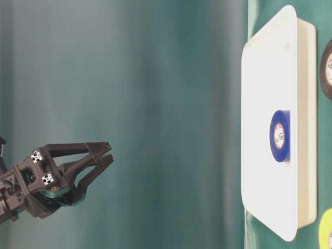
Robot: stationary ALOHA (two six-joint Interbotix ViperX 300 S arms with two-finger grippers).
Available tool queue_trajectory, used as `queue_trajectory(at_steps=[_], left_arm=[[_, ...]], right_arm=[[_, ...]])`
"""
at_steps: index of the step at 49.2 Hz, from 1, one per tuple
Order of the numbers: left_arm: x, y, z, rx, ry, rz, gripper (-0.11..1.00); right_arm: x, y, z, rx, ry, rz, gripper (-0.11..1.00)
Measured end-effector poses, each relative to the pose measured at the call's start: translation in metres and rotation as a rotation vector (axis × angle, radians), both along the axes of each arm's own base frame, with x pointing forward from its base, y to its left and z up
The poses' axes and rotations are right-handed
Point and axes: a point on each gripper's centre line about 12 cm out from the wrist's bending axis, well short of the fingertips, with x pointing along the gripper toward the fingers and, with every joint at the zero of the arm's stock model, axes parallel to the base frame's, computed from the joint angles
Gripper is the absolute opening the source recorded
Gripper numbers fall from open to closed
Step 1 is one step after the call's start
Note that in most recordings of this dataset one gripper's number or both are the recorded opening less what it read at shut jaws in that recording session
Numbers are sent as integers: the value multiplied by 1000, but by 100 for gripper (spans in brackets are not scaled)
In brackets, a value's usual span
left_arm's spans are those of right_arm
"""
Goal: Pick up the tape from a random location and place it into the white case.
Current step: 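Open the left gripper and lift away from the blue roll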
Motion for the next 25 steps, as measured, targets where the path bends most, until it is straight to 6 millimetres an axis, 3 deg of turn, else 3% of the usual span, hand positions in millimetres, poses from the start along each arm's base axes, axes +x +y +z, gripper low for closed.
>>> queue_trajectory(at_steps=[25], left_arm=[[1,-4,-1,-1,3,-9,99]], right_arm=[[0,0,-1,0,6,0,93]])
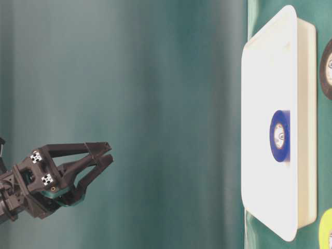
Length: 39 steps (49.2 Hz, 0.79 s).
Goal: Pick up the tape from a random location and place it into the white case.
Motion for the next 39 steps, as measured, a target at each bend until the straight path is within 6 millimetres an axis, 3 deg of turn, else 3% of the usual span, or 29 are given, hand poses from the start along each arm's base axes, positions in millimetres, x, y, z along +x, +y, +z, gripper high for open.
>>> queue_trajectory(at_steps=[7,32,39], left_arm=[[6,-16,-1,0,3,-41,99],[18,-116,-9,-3,-1,-285,99],[21,-131,-10,1,-14,-323,99]], right_arm=[[0,0,-1,0,3,0,93],[0,0,0,-2,2,0,93],[0,0,0,-2,3,0,93]])
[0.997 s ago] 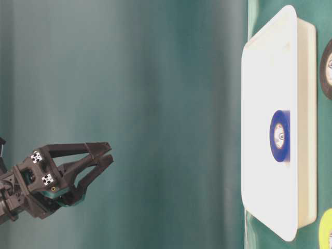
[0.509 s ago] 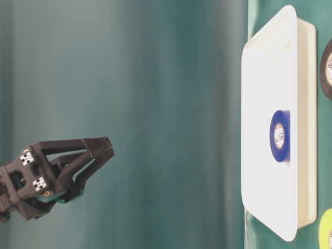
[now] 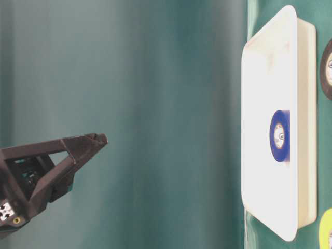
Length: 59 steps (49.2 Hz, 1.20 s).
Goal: Pick up the tape from a random location and place it into the white case.
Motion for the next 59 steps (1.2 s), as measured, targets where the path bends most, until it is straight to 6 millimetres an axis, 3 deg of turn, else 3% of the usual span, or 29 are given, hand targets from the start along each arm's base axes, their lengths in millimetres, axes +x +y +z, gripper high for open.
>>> queue_trajectory(at_steps=[9,17,43,59], left_arm=[[-3,0,-3,-1,5,3,99],[-18,-1,-5,-1,6,3,99],[-115,-7,2,24,-364,-2,99],[-150,-10,-24,25,-458,-1,99]], right_arm=[[0,0,1,0,-2,0,93],[0,0,0,0,3,0,93],[-4,0,4,0,0,0,93],[-4,0,4,0,3,0,93]])
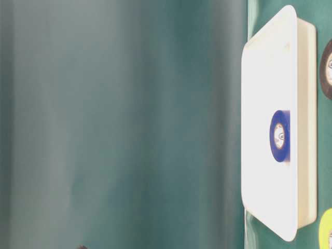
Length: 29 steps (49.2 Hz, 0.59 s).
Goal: Pick up the tape from a random location and place it into the white case.
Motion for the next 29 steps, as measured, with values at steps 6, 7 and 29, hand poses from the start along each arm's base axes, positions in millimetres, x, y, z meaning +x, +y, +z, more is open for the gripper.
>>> queue_trajectory(at_steps=[6,7,29], left_arm=[[-10,-1,-11,2,-34,0,99],[-11,-1,-13,1,-35,0,99],[-34,-2,-69,-1,-78,1,98]], right_arm=[[0,0,-1,0,6,0,93],[0,0,-1,0,5,0,93],[-2,0,-14,0,34,0,93]])
